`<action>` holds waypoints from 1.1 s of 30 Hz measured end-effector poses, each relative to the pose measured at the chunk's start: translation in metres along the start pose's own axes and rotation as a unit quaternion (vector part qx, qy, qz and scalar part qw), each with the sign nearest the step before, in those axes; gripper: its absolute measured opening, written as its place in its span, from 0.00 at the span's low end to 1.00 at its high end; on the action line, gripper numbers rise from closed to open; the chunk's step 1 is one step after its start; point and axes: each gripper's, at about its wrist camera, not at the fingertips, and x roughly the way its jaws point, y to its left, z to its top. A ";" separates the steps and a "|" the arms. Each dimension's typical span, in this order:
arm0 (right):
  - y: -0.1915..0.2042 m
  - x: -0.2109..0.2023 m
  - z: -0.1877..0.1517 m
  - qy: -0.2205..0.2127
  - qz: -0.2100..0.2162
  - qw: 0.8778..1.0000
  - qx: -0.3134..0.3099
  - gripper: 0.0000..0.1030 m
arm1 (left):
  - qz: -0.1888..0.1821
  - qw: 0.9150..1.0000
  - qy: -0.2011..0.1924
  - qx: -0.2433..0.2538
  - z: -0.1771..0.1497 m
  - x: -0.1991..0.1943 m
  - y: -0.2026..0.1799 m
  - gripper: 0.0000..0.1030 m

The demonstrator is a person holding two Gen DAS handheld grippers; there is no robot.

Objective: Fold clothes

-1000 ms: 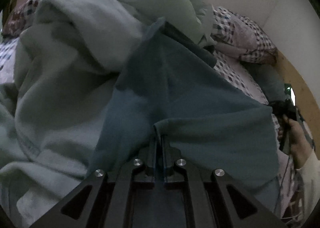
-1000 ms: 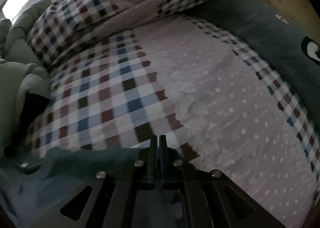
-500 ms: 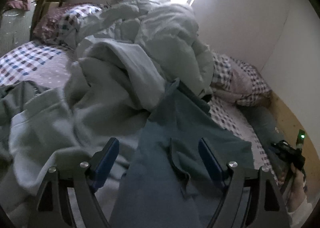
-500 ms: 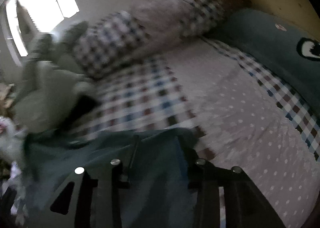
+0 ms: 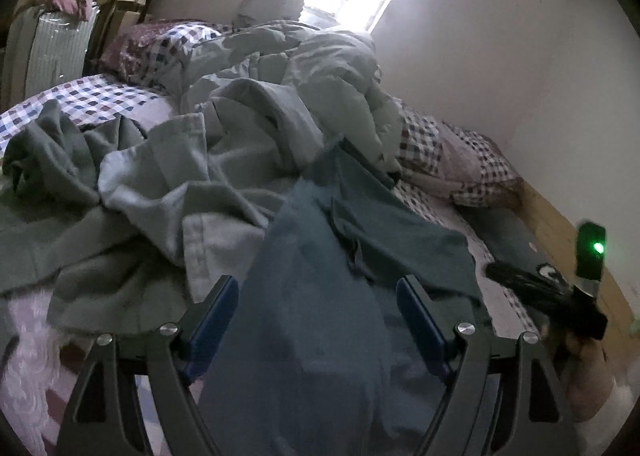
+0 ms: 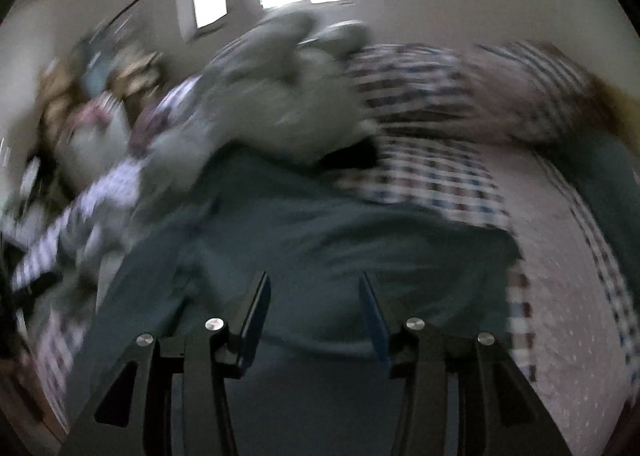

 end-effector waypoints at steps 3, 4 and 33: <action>0.054 0.017 -0.014 0.015 0.017 0.997 -0.077 0.48 | 0.001 1.000 -0.014 0.024 -0.013 -0.005 -0.003 0.82; 0.070 0.022 -0.017 0.016 0.021 0.995 -0.098 0.47 | -0.005 1.000 -0.007 0.024 -0.014 -0.003 -0.004 0.82; 0.152 0.141 -0.004 0.132 0.009 0.983 -0.129 0.17 | -0.020 0.996 0.028 -0.084 0.002 -0.005 0.075 0.61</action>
